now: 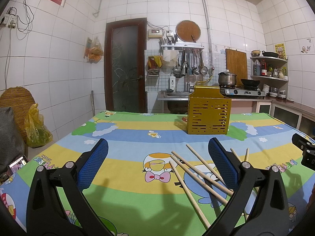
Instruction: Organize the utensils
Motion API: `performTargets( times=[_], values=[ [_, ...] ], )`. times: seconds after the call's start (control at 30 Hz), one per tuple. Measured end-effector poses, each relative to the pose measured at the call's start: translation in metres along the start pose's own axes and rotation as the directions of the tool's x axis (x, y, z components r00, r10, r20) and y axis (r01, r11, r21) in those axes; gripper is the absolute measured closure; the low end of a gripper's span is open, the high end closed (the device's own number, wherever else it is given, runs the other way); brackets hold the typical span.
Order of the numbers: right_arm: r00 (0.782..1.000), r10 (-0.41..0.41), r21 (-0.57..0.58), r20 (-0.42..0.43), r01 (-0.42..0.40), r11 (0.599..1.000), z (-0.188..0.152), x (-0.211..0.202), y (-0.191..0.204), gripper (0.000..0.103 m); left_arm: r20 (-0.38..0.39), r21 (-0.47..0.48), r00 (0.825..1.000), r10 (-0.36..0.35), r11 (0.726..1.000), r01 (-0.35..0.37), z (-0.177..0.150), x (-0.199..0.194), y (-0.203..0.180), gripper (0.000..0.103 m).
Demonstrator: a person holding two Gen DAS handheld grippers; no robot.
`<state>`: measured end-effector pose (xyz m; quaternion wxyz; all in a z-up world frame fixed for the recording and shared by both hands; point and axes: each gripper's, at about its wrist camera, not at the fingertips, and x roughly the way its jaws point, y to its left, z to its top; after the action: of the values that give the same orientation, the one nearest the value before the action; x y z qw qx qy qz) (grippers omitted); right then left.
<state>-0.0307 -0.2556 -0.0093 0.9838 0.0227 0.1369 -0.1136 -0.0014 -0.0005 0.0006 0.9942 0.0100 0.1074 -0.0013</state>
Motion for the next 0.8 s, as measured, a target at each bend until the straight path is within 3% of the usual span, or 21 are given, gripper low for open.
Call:
performTargets(
  times=[0.8],
  values=[
    [1.000, -0.001, 0.003, -0.002, 0.001, 1.000, -0.0002, -0.0003, -0.0015, 0.004, 0.001, 0.001, 1.000, 0.000, 1.000, 0.000, 0.0001, -0.0004, -0.0004, 0.005]
  ],
)
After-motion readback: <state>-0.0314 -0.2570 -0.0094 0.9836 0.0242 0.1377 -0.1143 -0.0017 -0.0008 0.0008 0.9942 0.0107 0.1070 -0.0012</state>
